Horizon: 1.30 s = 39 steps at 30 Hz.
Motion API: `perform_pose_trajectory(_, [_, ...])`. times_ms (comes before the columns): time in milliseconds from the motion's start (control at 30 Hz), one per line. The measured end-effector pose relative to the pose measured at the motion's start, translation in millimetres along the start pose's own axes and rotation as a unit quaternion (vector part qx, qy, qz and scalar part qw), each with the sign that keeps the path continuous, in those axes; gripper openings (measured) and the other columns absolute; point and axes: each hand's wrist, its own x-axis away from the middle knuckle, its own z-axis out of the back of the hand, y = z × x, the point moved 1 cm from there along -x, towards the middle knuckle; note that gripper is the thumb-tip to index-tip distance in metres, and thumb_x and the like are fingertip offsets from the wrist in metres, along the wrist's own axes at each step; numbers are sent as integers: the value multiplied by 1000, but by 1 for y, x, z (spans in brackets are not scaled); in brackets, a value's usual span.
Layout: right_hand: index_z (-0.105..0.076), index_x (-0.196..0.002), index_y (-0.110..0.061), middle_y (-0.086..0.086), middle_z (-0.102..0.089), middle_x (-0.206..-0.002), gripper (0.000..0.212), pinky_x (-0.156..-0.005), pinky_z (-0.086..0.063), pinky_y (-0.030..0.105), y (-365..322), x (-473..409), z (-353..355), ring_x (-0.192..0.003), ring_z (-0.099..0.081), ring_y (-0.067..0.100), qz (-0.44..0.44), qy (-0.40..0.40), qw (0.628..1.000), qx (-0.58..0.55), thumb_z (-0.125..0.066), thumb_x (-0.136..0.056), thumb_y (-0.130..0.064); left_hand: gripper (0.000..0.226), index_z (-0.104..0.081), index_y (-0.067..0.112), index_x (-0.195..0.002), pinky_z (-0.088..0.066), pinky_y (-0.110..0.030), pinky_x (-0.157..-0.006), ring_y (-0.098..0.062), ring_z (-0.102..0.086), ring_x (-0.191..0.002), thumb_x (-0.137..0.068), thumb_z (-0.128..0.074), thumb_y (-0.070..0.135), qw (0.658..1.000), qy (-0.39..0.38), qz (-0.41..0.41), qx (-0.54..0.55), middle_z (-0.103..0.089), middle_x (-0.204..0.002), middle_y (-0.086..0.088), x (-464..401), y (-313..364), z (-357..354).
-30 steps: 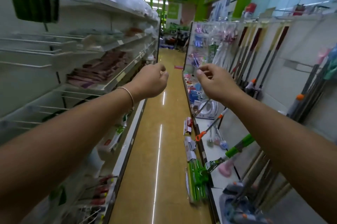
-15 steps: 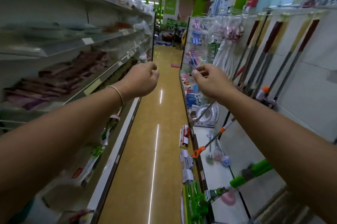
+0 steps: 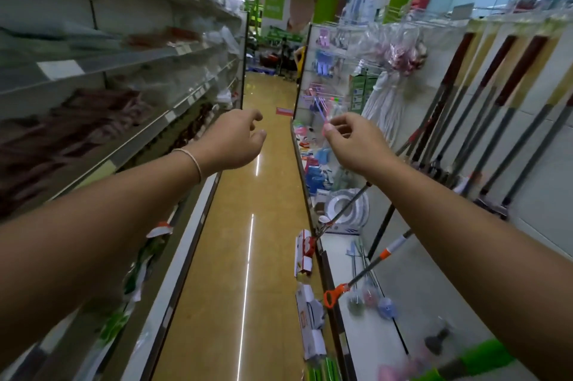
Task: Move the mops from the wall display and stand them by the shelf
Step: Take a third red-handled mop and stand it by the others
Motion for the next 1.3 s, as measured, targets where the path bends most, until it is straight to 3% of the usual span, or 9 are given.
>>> perform_pose_trajectory(400, [-58, -126, -16, 7, -62, -120, 39, -91, -55, 45, 34, -198, -43, -107, -60, 23, -63, 42, 996, 44, -58, -94, -40, 39, -54, 14, -128, -55, -40, -85, -24, -62, -98, -96, -49, 35, 998, -48, 6, 50, -64, -115, -9, -212, -90, -54])
perform_pose_trajectory(667, [-59, -130, -12, 8, -60, -131, 43, -103, -46, 44, 72, -309, -84, -119, -56, 24, -38, 62, 994, 84, -56, -96, -39, 42, -50, 12, -133, -53, -39, -87, -24, -60, -103, -98, -45, 35, 996, -61, -26, 54, -63, -117, -10, -306, -126, -115])
perform_pose_trajectory(867, [-57, -132, -12, 7, -59, -134, 45, -104, -45, 44, 127, -405, -106, -121, -56, 24, -35, 65, 995, 63, -56, -96, -39, 44, -46, 14, -137, -52, -36, -89, -22, -59, -109, -98, -48, 34, 995, -77, -41, 47, -60, -124, -9, -398, -138, -166])
perform_pose_trajectory(1100, [-59, -128, -13, 7, -63, -126, 42, -100, -49, 43, 210, -510, -99, -115, -59, 23, -85, 70, 993, 40, -57, -95, -38, 44, -45, 14, -138, -45, -25, -75, -18, -58, -101, -98, -47, 32, 992, -94, -52, 64, -59, -126, -9, -518, -127, -236])
perform_pose_trajectory(1300, [-61, -122, -13, 6, -65, -118, 35, -97, -50, 43, 282, -557, -92, -109, -61, 23, -149, 96, 983, 48, -57, -95, -36, 41, -47, 10, -134, -51, -38, -88, -28, -60, -104, -97, -48, 27, 984, -124, -100, 80, -62, -120, -14, -597, -115, -315])
